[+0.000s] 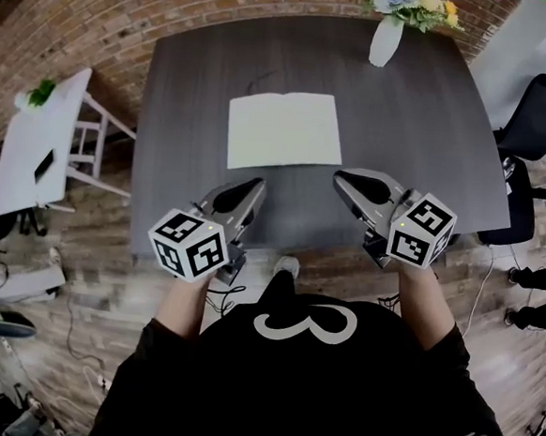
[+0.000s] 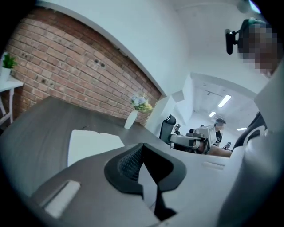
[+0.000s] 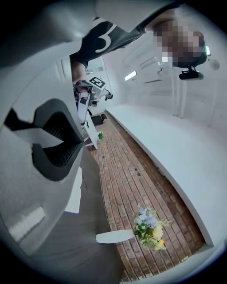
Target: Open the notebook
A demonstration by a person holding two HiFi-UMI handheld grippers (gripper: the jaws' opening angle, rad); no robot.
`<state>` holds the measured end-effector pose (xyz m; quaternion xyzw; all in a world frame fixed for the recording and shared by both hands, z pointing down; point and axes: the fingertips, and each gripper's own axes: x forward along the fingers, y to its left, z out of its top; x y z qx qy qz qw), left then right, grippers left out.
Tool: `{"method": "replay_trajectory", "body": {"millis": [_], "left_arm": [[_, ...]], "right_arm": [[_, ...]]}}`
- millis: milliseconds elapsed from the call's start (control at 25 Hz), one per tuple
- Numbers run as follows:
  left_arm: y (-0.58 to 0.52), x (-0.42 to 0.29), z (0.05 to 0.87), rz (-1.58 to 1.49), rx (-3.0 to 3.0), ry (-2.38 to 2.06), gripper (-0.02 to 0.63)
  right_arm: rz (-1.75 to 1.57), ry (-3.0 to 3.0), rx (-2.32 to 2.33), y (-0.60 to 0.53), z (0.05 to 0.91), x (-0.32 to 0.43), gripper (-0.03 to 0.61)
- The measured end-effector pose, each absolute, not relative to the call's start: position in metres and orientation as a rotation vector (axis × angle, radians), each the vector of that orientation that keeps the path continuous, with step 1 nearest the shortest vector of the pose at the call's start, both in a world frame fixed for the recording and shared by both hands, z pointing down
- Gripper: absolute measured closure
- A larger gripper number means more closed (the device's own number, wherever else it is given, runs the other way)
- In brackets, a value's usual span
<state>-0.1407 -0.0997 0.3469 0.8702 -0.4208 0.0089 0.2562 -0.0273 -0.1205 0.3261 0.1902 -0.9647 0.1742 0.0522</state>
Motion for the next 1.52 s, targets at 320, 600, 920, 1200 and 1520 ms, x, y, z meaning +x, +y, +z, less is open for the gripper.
{"method": "replay_trajectory", "body": {"millis": [320, 600, 920, 1200, 1520], "left_arm": [[-0.05, -0.102, 0.285, -0.014, 2.529, -1.112, 0.601], [-0.026, -0.08, 0.282, 0.036, 2.575, -1.078, 0.601], [-0.014, -0.071, 0.285, 0.051, 2.575, -1.057, 0.6], [-0.011, -0.07, 0.287, 0.04, 2.569, -1.048, 0.6], [-0.015, -0.072, 0.292, 0.02, 2.556, -1.051, 0.6]], "right_arm": [[0.487, -2.972, 0.474, -0.054, 0.296, -0.019, 0.577], [0.443, -2.99, 0.485, -0.03, 0.292, -0.017, 0.577], [0.433, -2.977, 0.534, -0.022, 0.294, -0.009, 0.577], [0.425, -2.964, 0.528, -0.019, 0.296, -0.012, 0.577], [0.43, -2.961, 0.527, -0.022, 0.299, -0.015, 0.577]]}}
